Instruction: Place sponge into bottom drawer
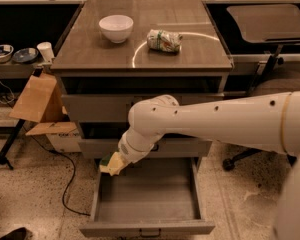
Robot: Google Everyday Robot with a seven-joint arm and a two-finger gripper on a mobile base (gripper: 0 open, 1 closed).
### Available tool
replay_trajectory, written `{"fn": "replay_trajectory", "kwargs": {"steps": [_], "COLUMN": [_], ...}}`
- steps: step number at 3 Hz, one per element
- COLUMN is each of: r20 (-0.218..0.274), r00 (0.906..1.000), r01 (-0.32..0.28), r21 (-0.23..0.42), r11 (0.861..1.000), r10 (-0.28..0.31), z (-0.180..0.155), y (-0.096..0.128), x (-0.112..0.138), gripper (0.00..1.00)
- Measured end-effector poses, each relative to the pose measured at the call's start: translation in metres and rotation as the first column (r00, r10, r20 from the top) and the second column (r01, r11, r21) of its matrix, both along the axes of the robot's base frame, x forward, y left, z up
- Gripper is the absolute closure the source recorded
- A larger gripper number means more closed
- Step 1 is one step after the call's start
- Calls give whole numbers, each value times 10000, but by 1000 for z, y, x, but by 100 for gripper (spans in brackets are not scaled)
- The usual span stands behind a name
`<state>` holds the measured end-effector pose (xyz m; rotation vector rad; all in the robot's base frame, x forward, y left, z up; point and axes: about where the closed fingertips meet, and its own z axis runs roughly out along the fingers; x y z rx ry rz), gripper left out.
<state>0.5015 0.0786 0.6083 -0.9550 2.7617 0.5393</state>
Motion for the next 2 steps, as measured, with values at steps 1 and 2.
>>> {"fn": "replay_trajectory", "kwargs": {"steps": [1, 2], "r20": [-532, -842], "r00": [9986, 9964], "r01": [-46, 60], "r21": [334, 587], "r11": [9994, 9983], "r10": [64, -10], "z": [-51, -96], "y": [11, 16], "x": [-7, -16], "gripper": [100, 100]}}
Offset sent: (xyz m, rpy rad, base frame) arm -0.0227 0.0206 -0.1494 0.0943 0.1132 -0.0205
